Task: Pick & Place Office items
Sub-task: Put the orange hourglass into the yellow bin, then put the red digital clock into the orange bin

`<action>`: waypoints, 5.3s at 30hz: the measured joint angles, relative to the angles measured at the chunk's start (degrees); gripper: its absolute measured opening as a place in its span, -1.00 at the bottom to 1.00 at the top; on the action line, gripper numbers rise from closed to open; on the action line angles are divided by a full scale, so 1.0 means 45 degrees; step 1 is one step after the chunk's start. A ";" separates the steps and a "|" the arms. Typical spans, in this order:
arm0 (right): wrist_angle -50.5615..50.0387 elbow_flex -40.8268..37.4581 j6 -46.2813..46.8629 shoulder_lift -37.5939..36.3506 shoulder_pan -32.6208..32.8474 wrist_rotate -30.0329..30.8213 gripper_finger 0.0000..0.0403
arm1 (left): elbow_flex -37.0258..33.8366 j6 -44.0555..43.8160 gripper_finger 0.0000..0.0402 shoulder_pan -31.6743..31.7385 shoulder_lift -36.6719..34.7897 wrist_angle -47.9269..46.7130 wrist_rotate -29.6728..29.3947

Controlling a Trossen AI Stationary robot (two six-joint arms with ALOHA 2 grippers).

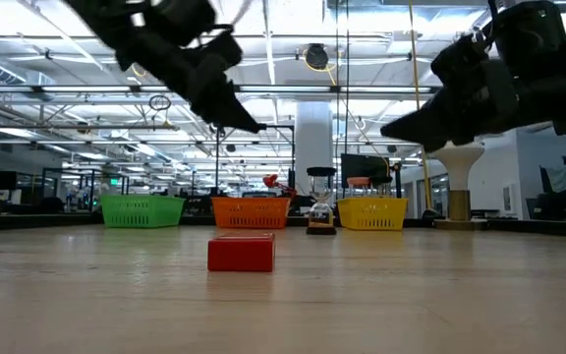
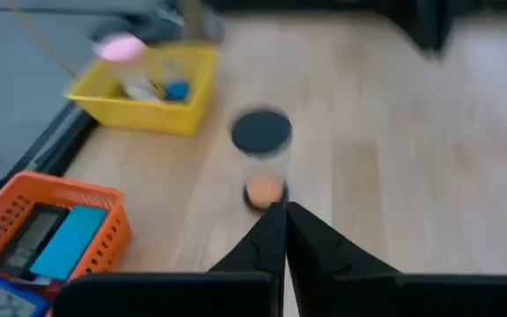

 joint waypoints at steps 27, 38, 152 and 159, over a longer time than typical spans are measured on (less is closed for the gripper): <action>-1.9342 1.2860 0.2607 0.2417 -0.2621 0.1583 -0.30 | -0.6435 -0.1153 -0.86 -0.0769 -0.0985 1.0291 0.0368; -2.1091 1.4874 0.2460 0.4876 -0.3298 0.0665 0.42 | -0.6435 -0.1102 -0.78 -0.0779 -0.0985 1.0401 0.0363; -1.7791 1.1133 -0.0604 0.0862 -0.7940 0.1682 -0.16 | -0.6417 -0.1140 -0.78 -0.0779 -0.0984 1.0879 0.0347; -1.8038 1.0010 -0.0656 -0.0685 -0.7082 0.1633 -0.82 | -0.6186 -0.2273 -0.78 -0.0939 -0.0985 1.0320 0.0574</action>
